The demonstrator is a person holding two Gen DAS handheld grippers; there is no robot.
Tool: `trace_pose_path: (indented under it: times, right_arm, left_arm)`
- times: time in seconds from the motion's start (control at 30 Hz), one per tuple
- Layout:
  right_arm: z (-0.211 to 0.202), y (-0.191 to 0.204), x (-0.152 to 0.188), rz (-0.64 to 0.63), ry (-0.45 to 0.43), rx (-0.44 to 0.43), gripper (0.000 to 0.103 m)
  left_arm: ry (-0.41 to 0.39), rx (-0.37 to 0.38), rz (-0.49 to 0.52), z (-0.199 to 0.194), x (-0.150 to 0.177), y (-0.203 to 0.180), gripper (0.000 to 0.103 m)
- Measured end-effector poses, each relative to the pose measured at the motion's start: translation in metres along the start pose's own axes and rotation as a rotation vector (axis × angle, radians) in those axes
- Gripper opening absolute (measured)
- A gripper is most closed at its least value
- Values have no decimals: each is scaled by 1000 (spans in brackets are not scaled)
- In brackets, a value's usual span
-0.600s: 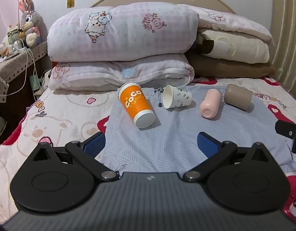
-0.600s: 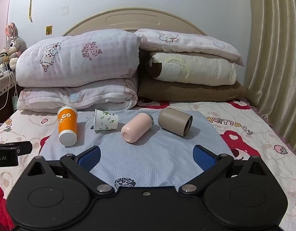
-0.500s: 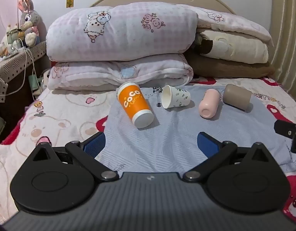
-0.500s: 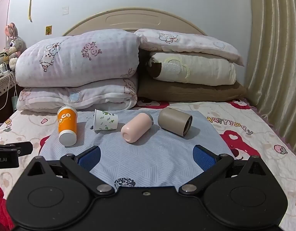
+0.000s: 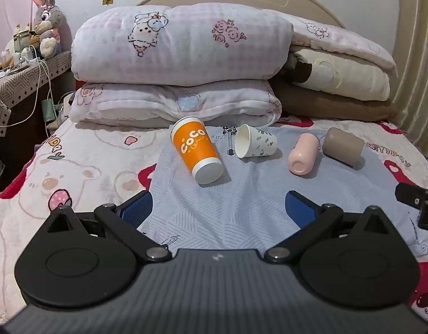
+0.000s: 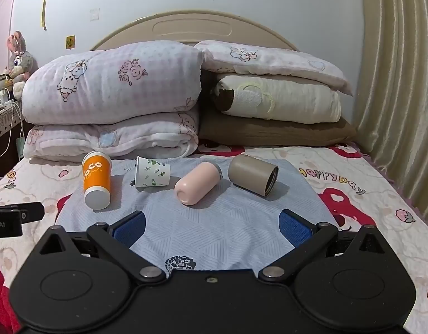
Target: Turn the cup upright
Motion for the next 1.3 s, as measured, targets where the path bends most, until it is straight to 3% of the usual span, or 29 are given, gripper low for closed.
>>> trace_pose_path:
  times: [1.3]
  right_arm:
    - [-3, 2, 1, -19, 6, 7, 103]
  left_arm:
    - [-28, -6, -2, -4, 1, 10, 103]
Point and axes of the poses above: each gripper's, at about its wrist camera, not at the fingertips, and z roughly the way its jaws point, y to its left, x to its underside, the point moved 8 cm from there along z, roughly the way its jaws point, and after that the axes turned 3 degrees about y, right-handed, at the moved point
